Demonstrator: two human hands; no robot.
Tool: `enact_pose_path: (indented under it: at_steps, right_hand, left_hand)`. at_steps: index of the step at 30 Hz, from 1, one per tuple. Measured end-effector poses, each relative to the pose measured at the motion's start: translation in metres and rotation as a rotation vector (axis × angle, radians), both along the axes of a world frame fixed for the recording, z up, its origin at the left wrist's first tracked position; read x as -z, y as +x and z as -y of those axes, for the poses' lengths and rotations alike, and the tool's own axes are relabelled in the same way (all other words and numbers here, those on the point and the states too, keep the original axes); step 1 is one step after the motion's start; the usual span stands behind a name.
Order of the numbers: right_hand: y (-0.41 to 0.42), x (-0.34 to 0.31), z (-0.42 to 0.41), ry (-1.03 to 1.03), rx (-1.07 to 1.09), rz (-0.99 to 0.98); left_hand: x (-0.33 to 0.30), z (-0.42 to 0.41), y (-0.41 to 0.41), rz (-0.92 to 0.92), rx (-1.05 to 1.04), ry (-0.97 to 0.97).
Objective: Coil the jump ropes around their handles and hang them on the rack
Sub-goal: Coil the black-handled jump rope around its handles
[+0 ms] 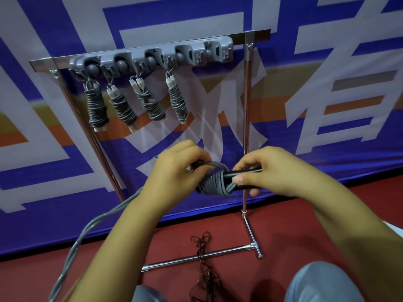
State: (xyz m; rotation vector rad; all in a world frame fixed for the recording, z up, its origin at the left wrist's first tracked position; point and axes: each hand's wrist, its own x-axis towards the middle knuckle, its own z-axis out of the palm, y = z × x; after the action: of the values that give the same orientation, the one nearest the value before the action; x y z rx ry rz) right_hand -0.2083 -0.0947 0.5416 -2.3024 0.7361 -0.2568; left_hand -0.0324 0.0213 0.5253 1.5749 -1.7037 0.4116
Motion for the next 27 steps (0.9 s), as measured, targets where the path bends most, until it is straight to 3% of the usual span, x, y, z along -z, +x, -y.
enact_pose_path:
  at_steps: [4,9,14,18,22,27]
  right_hand:
    - [0.007,0.011,-0.003,-0.091,0.088,0.178]
    - [0.014,0.031,0.002,-0.014,0.123,0.501]
    - [0.019,0.035,0.013,-0.041,0.242,0.777]
    - [0.029,0.029,0.014,-0.112,0.274,0.896]
    - [0.031,0.014,0.020,-0.170,0.293,0.949]
    - [0.035,0.002,0.023,-0.155,0.290,0.962]
  left_hand:
    - [0.003,0.003,-0.015,-0.008,-0.055,-0.097]
    - [0.010,0.001,-0.032,-0.190,-0.093,-0.165]
    - [0.017,0.004,-0.041,-0.527,-0.025,0.097]
    - [0.024,0.021,-0.035,-0.474,-0.190,0.264]
    - [0.047,0.035,-0.016,-0.619,-0.315,0.396]
    - [0.086,0.047,0.003,-0.885,-0.240,0.431]
